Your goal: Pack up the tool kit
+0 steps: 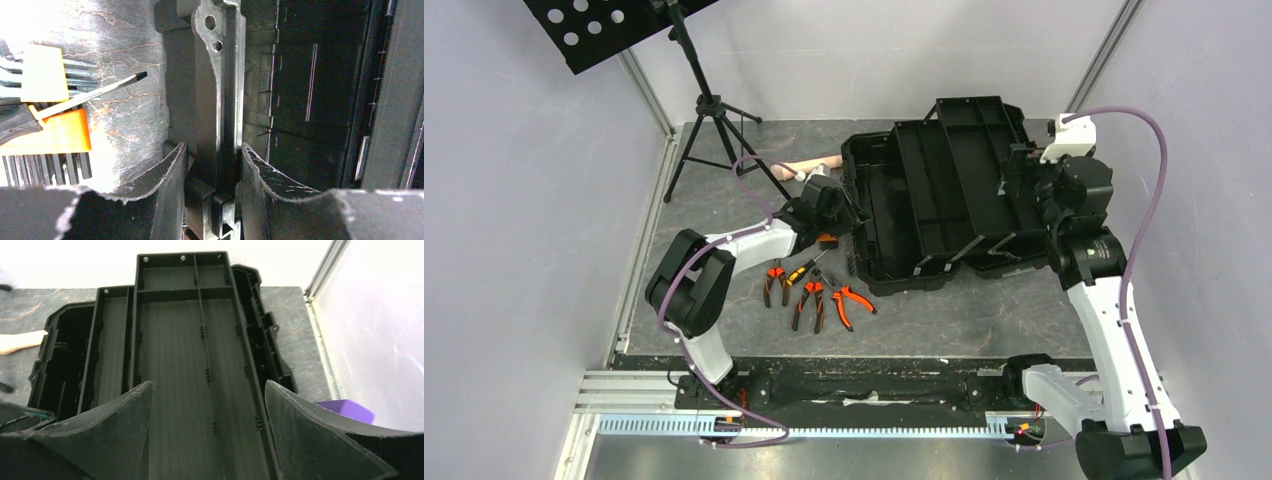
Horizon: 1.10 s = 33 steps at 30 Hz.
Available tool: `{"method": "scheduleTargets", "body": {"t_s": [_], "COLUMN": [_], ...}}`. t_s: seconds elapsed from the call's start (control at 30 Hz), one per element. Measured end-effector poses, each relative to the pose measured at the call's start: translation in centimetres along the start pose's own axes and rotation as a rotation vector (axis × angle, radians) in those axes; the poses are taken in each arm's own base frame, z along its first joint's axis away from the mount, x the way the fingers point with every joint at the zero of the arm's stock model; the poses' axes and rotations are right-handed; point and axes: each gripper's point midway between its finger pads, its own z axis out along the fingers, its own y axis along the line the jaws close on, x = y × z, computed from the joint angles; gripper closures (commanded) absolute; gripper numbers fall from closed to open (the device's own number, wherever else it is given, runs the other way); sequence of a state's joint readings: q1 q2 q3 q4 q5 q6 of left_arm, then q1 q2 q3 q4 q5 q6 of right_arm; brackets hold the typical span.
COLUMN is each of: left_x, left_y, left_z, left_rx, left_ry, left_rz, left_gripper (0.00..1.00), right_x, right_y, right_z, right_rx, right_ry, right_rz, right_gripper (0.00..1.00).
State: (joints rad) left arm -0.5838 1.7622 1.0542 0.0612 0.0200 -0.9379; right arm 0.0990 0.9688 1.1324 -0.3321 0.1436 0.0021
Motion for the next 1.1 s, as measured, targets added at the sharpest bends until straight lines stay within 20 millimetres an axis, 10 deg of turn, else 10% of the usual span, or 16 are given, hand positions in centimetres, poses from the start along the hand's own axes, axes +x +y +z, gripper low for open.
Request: {"method": "scheduleTargets", "body": {"t_s": [0.27, 1.1], "left_x": [0.2, 0.4], "left_y": [0.4, 2.6], "left_z": [-0.6, -3.1], "left_rx": [-0.004, -0.102], "left_ry": [0.000, 0.006], "left_rz": [-0.008, 0.037], "left_gripper": [0.64, 0.64], "right_x": [3.6, 3.5], "right_y": [1.4, 0.3], "right_z": [-1.4, -5.6], "right_rx": [-0.076, -0.013], "right_ry": [0.046, -0.065], "right_rz": [0.058, 0.062], "right_gripper": [0.16, 0.16]}}
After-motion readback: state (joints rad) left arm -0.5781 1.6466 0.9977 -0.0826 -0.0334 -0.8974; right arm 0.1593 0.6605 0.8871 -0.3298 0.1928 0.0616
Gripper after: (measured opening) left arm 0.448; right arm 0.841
